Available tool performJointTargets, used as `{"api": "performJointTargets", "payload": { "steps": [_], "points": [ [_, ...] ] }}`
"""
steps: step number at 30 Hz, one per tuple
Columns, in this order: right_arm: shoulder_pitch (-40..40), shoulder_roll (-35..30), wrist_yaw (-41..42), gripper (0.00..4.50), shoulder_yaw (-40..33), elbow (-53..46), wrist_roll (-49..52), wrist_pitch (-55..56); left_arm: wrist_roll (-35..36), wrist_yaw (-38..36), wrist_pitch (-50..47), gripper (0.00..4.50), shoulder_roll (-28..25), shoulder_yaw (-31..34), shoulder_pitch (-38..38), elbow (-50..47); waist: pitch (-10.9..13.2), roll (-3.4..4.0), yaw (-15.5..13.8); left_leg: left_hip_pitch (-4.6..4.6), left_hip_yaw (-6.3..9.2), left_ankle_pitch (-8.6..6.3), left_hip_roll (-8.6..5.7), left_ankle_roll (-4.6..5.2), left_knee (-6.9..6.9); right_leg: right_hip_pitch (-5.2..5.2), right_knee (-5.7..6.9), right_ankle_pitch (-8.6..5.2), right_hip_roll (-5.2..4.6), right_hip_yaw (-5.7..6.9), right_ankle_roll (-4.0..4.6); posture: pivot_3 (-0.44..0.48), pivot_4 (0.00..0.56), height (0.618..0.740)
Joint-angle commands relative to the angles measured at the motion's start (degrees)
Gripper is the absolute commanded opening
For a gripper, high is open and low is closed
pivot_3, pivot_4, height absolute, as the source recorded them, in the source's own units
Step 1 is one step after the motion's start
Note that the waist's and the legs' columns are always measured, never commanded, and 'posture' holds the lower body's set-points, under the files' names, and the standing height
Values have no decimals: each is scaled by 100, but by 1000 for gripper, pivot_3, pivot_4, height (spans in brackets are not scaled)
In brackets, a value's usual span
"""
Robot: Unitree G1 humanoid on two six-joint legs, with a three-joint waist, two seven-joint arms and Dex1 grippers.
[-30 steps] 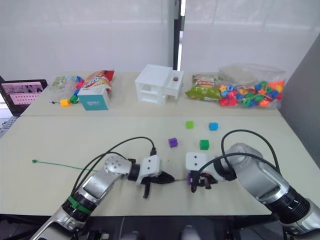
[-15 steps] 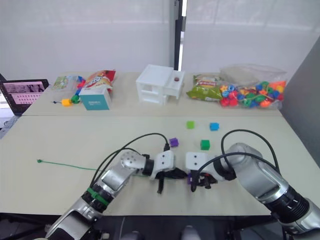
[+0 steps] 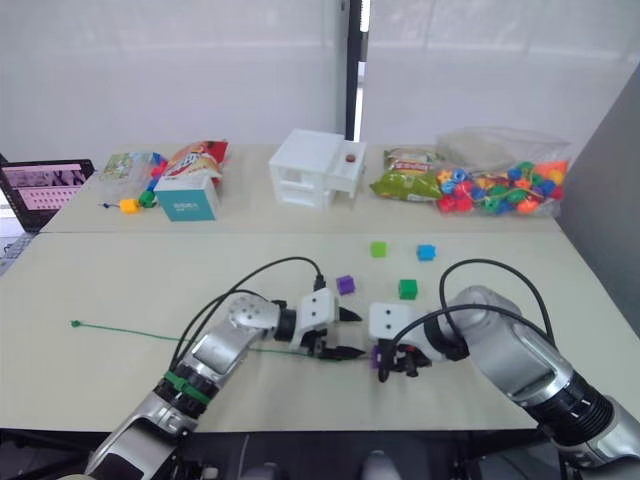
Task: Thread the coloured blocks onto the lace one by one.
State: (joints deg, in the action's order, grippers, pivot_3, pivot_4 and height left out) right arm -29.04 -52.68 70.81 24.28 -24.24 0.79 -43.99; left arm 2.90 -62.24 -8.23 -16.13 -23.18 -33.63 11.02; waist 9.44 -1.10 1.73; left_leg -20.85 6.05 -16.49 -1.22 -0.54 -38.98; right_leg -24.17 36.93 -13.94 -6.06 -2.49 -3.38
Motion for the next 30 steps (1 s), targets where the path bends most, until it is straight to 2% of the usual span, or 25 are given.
{"api": "performJointTargets", "payload": {
  "steps": [1, 8, 18, 25, 30],
  "points": [
    [-75, 113, -52, 1148, 81, -69, 52, 24, 188, -237, -90, 3172, -162, 19, 126, -467, 0, 0, 8, 0, 0, 0, 0, 0, 0, 0, 1, 0, 0, 0, 0, 0, 150, 740],
    [-123, 170, -67, 1148, 103, -45, 39, 17, 223, -379, -297, 3172, -252, -168, 337, -629, 0, 0, 13, -1, 2, 0, 0, 0, 0, -1, 5, 0, 0, 0, 0, 0, 150, 740],
    [-51, 142, -129, 1148, 74, -121, 69, -25, 165, -372, -317, 21, -238, -236, 253, -499, 0, 0, 0, -1, 2, 0, -1, 0, 0, 0, 5, 0, 0, 0, 0, 0, 150, 740],
    [-33, 127, -150, 1148, 69, -152, 94, -36, 195, -360, -193, 0, 2, -295, 94, -265, 0, 0, -24, -2, 1, 0, -1, 0, 0, 0, 2, 0, 0, 0, 0, 0, 150, 740],
    [-43, 141, -148, 1148, 98, -159, 101, -20, -19, -291, 61, 0, 394, -481, -220, 223, 0, 0, -76, -4, 1, 0, -3, 0, -3, 2, -4, 0, 0, 0, 0, 0, 150, 740]
  ]
}}
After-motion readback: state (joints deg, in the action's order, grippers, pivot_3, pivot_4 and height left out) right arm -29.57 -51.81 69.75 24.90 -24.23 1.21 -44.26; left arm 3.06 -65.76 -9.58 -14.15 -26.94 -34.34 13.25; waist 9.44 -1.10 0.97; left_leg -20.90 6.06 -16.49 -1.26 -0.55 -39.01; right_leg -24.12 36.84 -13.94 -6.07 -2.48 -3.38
